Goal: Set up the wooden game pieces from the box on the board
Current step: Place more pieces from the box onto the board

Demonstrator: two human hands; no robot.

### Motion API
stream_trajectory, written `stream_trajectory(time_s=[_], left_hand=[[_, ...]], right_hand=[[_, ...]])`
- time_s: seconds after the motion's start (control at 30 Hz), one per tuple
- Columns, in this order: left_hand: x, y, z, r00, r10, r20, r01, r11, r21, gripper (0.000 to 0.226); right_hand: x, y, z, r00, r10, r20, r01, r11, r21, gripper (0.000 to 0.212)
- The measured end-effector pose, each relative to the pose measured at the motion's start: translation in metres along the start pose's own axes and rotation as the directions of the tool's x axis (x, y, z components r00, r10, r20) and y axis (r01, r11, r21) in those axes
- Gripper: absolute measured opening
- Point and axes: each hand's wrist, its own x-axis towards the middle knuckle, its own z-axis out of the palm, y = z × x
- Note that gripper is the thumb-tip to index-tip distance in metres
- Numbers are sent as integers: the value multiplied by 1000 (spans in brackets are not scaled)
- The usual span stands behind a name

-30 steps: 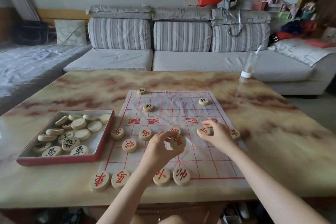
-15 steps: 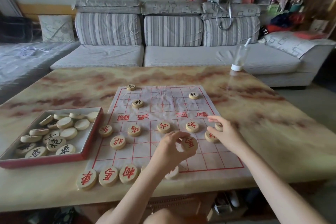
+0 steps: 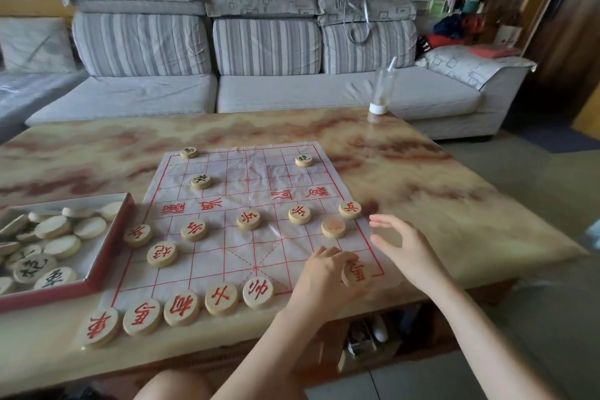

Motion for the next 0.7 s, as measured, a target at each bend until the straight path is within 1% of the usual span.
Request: stream_trajectory(time_s=[0.2,0.3,0.4,0.43,0.57,0.7], left_hand=[[-2,-2,5,999,5,-43,-5,1000,10,59],[-3,-2,1,999,6,-38,-6,1000,8,66],[-6,-5,-10,997,7,-81,-7,1000,2,75],[-7,-7,-15,995,0,-104,-1,1000,-7,73],[-13,-22,-45,986,-40,-161,44,999,18,47],[-23,-41,-82,969,-99,-225,106,994,18,43]], right_hand=[[-5,2,0,1000,-3,6,3,1000,-4,31],[-7,0,3,1000,-2,20,2,1000,8,31],[-7,-6,8,999,-16,42,15,1000,10,31],[-7,-8,10,998,-21,54,21,1000,13,32],[-4,-21,18,994,-56,97,53,998,31,32],[-3,-35,33,987,-87,134,80,995,60,32]])
